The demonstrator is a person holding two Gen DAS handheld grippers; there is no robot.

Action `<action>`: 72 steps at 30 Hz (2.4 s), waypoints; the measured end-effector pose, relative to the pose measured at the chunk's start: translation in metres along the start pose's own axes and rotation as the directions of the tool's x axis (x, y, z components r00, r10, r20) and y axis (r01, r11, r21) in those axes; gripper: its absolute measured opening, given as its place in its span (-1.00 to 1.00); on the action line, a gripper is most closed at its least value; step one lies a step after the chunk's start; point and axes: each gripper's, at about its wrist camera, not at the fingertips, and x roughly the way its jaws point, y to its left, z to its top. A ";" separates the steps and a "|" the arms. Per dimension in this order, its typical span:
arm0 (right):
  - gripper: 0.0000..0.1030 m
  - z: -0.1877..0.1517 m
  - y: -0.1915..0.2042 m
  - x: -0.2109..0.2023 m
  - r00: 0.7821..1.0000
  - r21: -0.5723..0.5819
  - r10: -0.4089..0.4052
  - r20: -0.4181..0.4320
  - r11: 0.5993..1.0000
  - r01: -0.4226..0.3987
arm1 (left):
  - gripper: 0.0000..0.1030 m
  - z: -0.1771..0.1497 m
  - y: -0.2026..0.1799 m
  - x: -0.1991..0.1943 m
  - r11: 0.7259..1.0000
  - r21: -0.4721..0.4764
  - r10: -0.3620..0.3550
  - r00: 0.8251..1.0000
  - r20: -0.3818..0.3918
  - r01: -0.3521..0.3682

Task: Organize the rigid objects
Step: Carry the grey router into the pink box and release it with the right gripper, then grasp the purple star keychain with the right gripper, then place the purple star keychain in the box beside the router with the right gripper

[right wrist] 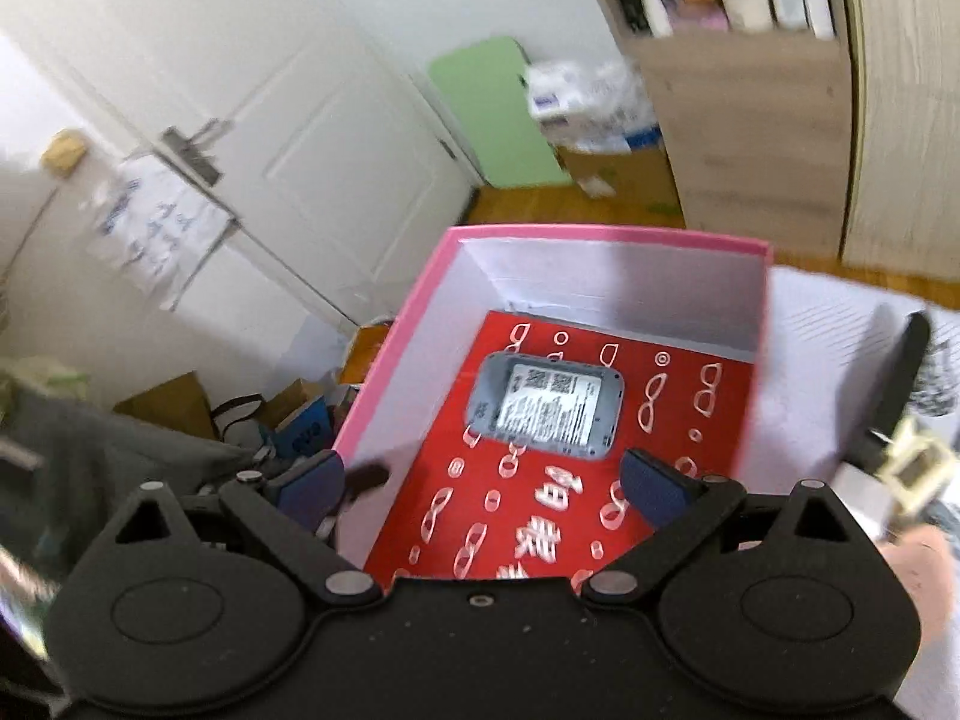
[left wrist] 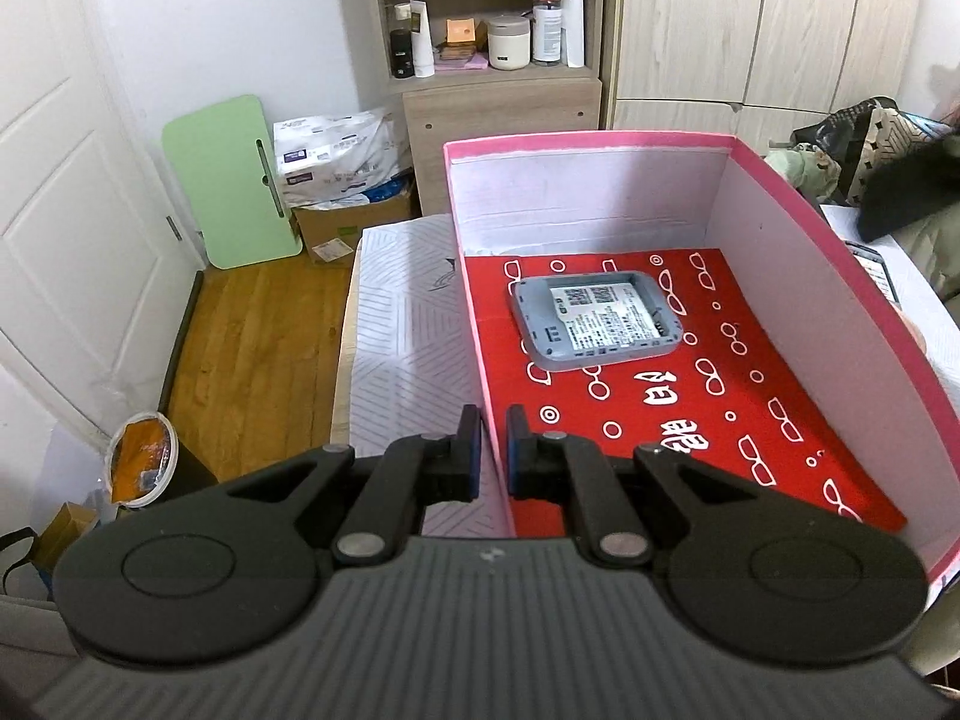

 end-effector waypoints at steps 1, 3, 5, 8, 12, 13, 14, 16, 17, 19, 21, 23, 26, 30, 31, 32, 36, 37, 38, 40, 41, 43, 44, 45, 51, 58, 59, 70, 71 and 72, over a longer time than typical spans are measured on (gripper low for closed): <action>0.95 -0.006 -0.001 -0.012 1.000 -0.012 -0.007 0.013 1.000 0.007 | -0.86 0.000 0.000 0.000 1.000 0.001 0.002 1.000 0.000 -0.002; 0.95 -0.021 -0.005 -0.031 0.998 -0.042 -0.034 0.044 0.998 0.036 | -0.86 0.000 -0.001 0.000 1.000 0.005 0.007 1.000 -0.001 -0.007; 0.95 -0.037 -0.011 -0.044 0.996 -0.097 -0.070 0.063 0.992 0.076 | -0.87 0.000 -0.003 -0.001 1.000 0.005 0.012 1.000 -0.002 -0.012; 0.95 -0.062 -0.028 -0.060 0.983 -0.114 -0.149 0.104 0.980 0.161 | -0.88 0.000 -0.005 -0.003 1.000 0.000 0.023 1.000 -0.001 -0.023; 0.95 -0.091 -0.057 -0.057 0.974 -0.097 -0.212 0.077 0.971 0.219 | -0.88 0.000 -0.008 -0.003 0.999 0.000 0.038 0.999 0.003 -0.038; 0.92 -0.098 -0.065 -0.054 0.973 -0.086 -0.219 0.067 0.971 0.225 | -0.88 -0.001 -0.007 -0.003 0.999 -0.002 0.041 0.999 0.004 -0.041; 0.90 -0.104 -0.072 -0.050 0.971 -0.073 -0.231 0.058 0.969 0.235 | -0.88 -0.001 -0.008 -0.003 0.999 -0.003 0.043 0.999 0.004 -0.043; 0.76 -0.118 -0.078 -0.042 0.967 -0.068 -0.248 0.062 0.965 0.252 | -0.88 -0.002 -0.008 -0.004 0.999 -0.007 0.045 0.999 0.006 -0.045; 0.73 -0.125 -0.081 -0.039 0.964 -0.075 -0.258 0.070 0.962 0.263 | -0.88 -0.003 -0.009 -0.004 0.999 -0.006 0.049 0.999 0.007 -0.049; 0.53 -0.137 -0.080 -0.031 0.957 -0.118 -0.277 0.087 0.951 0.286 | -0.88 -0.003 -0.010 -0.005 0.999 -0.006 0.053 0.999 0.007 -0.053; 0.41 -0.145 -0.075 -0.021 0.952 -0.182 -0.293 0.092 0.935 0.305 | -0.88 -0.003 -0.011 -0.005 0.998 -0.002 0.057 0.998 0.006 -0.057; 0.37 -0.150 -0.070 -0.012 0.943 -0.256 -0.316 0.102 0.908 0.332 | -0.88 -0.003 -0.012 -0.005 0.998 0.000 0.061 0.998 0.004 -0.061; 0.33 -0.154 -0.063 0.004 0.932 -0.348 -0.347 0.104 0.865 0.361 | -0.88 -0.002 -0.012 -0.005 0.998 0.003 0.064 0.998 0.002 -0.064; -0.02 -0.155 -0.060 0.022 0.908 -0.421 -0.409 0.095 0.810 0.408 | -0.88 -0.002 -0.012 -0.005 0.998 0.001 0.065 0.998 0.000 -0.065; -0.02 -0.154 -0.060 0.022 0.908 -0.422 -0.408 0.095 0.810 0.408 | -0.88 -0.002 -0.012 -0.005 0.998 0.001 0.064 0.998 0.000 -0.064; -0.02 -0.152 -0.061 0.021 0.912 -0.418 -0.399 0.097 0.815 0.401 | -0.88 -0.002 -0.012 -0.005 0.998 0.001 0.064 0.998 0.000 -0.064; -0.02 -0.141 -0.059 0.002 0.916 -0.375 -0.374 0.143 0.836 0.400 | -0.88 -0.002 -0.013 -0.005 0.998 0.003 0.064 0.998 0.000 -0.064; -0.02 -0.136 -0.058 -0.003 0.916 -0.368 -0.369 0.156 0.839 0.401 | -0.88 -0.002 -0.013 -0.005 0.998 0.004 0.063 0.998 0.001 -0.063; -0.02 -0.131 -0.055 -0.009 0.916 -0.366 -0.364 0.168 0.840 0.401 | -0.88 -0.002 -0.013 -0.005 0.998 0.003 0.063 0.998 0.001 -0.063; -0.02 -0.119 -0.047 -0.023 0.912 -0.366 -0.355 0.204 0.837 0.408 | -0.88 -0.002 -0.012 -0.005 0.998 0.000 0.061 0.998 0.000 -0.061; -0.02 -0.111 -0.041 -0.030 0.909 -0.367 -0.350 0.225 0.834 0.412 | -0.88 -0.002 -0.011 -0.005 0.998 -0.008 0.060 0.998 0.002 -0.060; -0.02 -0.095 -0.029 -0.042 0.906 -0.379 -0.329 0.266 0.828 0.412 | -0.88 -0.003 -0.011 -0.004 0.998 -0.015 0.059 0.998 -0.001 -0.059; -0.02 -0.086 -0.024 -0.045 0.907 -0.393 -0.315 0.278 0.825 0.407 | -0.88 -0.003 -0.011 -0.004 0.998 -0.015 0.060 0.998 0.000 -0.060; -0.02 -0.079 -0.015 -0.047 0.911 -0.419 -0.298 0.284 0.816 0.398 | -0.88 -0.004 -0.012 -0.004 0.998 -0.018 0.058 0.998 0.001 -0.058; -0.02 -0.042 0.025 -0.018 0.942 -0.535 -0.238 0.236 0.778 0.330 | -0.88 -0.003 -0.003 -0.006 0.998 -0.062 0.026 1.000 -0.004 -0.026; -0.02 -0.018 0.030 0.061 0.913 -0.651 -0.386 0.134 0.660 0.375 | -0.88 -0.004 -0.003 -0.007 0.998 -0.064 0.018 1.000 0.000 -0.018; -0.03 -0.015 0.028 0.069 0.900 -0.661 -0.415 0.131 0.640 0.391 | -0.88 -0.004 -0.003 -0.007 0.998 -0.064 0.015 1.000 0.000 -0.015; 0.13 -0.005 0.014 0.072 0.915 -0.614 -0.379 0.140 0.691 0.380 | -0.87 -0.004 0.001 -0.007 0.997 -0.081 -0.012 1.000 0.005 0.012; 0.13 -0.005 0.013 0.063 0.919 -0.597 -0.363 0.153 0.707 0.379 | -0.88 -0.004 0.000 -0.007 0.997 -0.079 -0.008 1.000 0.004 0.008; 0.15 -0.007 0.013 0.052 0.925 -0.574 -0.344 0.164 0.729 0.373 | -0.88 -0.004 0.000 -0.007 0.997 -0.077 -0.004 1.000 0.005 0.004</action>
